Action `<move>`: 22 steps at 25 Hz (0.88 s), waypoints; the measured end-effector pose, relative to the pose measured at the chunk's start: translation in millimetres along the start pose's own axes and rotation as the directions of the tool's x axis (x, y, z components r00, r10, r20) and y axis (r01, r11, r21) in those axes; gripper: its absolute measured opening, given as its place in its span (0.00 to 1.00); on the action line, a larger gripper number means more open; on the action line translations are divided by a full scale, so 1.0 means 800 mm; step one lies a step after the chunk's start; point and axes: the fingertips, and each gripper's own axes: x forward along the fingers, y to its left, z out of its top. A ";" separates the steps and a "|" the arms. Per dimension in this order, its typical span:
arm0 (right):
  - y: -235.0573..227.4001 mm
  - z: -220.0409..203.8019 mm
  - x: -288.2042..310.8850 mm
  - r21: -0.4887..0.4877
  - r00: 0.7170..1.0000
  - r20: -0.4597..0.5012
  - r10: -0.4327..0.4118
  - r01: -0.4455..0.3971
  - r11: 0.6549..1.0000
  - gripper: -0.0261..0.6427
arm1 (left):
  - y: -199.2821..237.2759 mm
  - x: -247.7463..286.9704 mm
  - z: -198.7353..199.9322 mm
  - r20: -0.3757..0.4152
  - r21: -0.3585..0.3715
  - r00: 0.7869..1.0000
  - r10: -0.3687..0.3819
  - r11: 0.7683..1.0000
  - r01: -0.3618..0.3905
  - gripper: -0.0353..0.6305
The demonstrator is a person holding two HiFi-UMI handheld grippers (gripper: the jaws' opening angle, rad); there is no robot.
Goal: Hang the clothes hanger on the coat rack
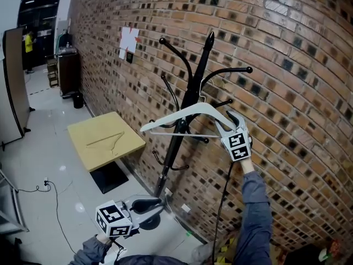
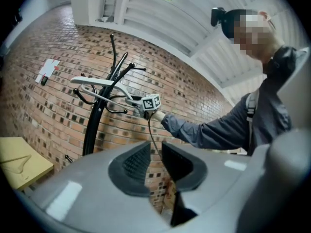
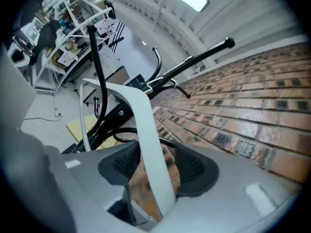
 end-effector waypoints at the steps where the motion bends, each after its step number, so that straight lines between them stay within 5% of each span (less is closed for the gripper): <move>1: 0.000 0.003 -0.014 -0.001 0.999 0.021 -0.030 0.030 1.000 0.38 | 0.003 0.000 -0.003 -0.002 -0.007 1.000 0.003 1.000 -0.003 0.13; 7: 0.005 0.022 -0.103 0.016 0.964 0.173 -0.203 0.204 0.979 0.38 | 0.026 0.010 -0.017 -0.023 -0.021 0.999 0.027 0.999 -0.028 0.13; 10: 0.058 0.019 -0.160 0.062 0.970 0.166 -0.180 0.172 0.983 0.29 | 0.025 0.018 -0.031 -0.042 0.007 0.999 0.033 0.999 -0.033 0.13; 12: 0.120 0.014 -0.202 0.175 0.979 0.163 -0.127 0.098 0.980 0.27 | 0.021 0.024 -0.050 -0.073 0.043 0.997 0.040 0.998 -0.036 0.13; 17: 0.272 -0.002 -0.280 0.475 0.988 0.155 -0.026 -0.052 0.878 0.28 | 0.023 0.021 -0.080 -0.060 0.172 0.984 0.165 0.973 -0.153 0.06; 20: 0.324 -0.023 -0.303 0.605 0.993 0.095 0.065 -0.109 0.789 0.33 | 0.015 0.023 -0.073 -0.037 0.181 0.980 0.197 0.965 -0.188 0.05; 22: 0.340 -0.035 -0.312 0.632 0.993 0.066 0.098 -0.118 0.766 0.33 | 0.016 0.025 -0.084 -0.032 0.177 0.982 0.186 0.968 -0.178 0.05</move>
